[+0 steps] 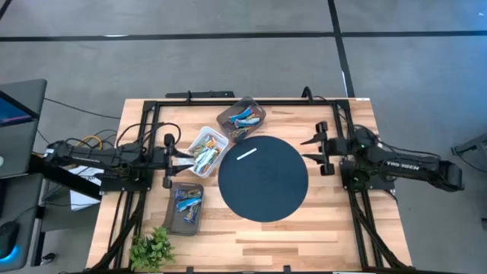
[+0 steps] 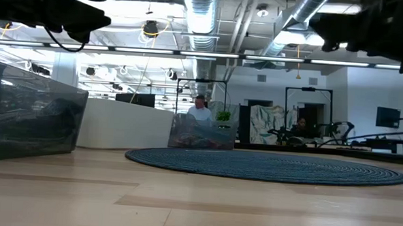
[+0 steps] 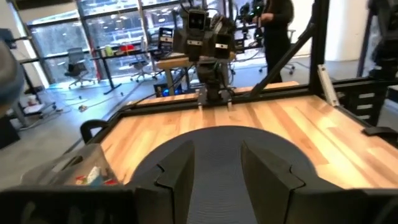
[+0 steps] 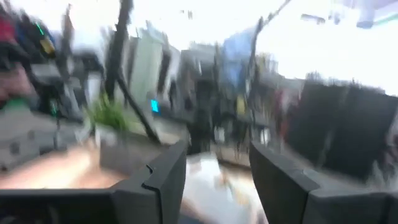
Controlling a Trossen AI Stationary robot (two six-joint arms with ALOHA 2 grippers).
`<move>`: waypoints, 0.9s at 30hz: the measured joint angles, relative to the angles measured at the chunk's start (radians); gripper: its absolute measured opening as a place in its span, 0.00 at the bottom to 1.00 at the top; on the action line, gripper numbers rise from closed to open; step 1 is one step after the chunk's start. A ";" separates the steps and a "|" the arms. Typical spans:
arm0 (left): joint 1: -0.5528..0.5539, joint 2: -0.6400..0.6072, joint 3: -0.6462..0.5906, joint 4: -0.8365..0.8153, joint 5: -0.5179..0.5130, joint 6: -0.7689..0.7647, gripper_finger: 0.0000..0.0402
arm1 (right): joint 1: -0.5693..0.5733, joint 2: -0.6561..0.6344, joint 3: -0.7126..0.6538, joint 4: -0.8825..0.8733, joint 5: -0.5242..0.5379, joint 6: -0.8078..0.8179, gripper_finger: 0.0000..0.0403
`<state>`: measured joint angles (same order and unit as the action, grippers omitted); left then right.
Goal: Pick and place Granola Bars by type
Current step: Return to Home Position
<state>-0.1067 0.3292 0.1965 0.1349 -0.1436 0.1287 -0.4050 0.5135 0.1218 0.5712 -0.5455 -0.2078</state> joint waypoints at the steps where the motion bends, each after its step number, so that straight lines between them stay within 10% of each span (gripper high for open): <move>1: -0.007 -0.007 -0.003 -0.001 0.000 0.001 0.31 | 0.017 0.006 -0.025 0.080 0.008 0.018 0.42; 27: -0.177 -0.067 -0.006 -0.041 -0.040 0.063 0.31 | 0.330 -0.039 -0.109 0.031 0.391 -0.051 0.42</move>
<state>-0.2839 0.2626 0.1905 0.0943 -0.1833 0.1913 -0.0751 0.4744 0.0124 0.6021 -0.1543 -0.2583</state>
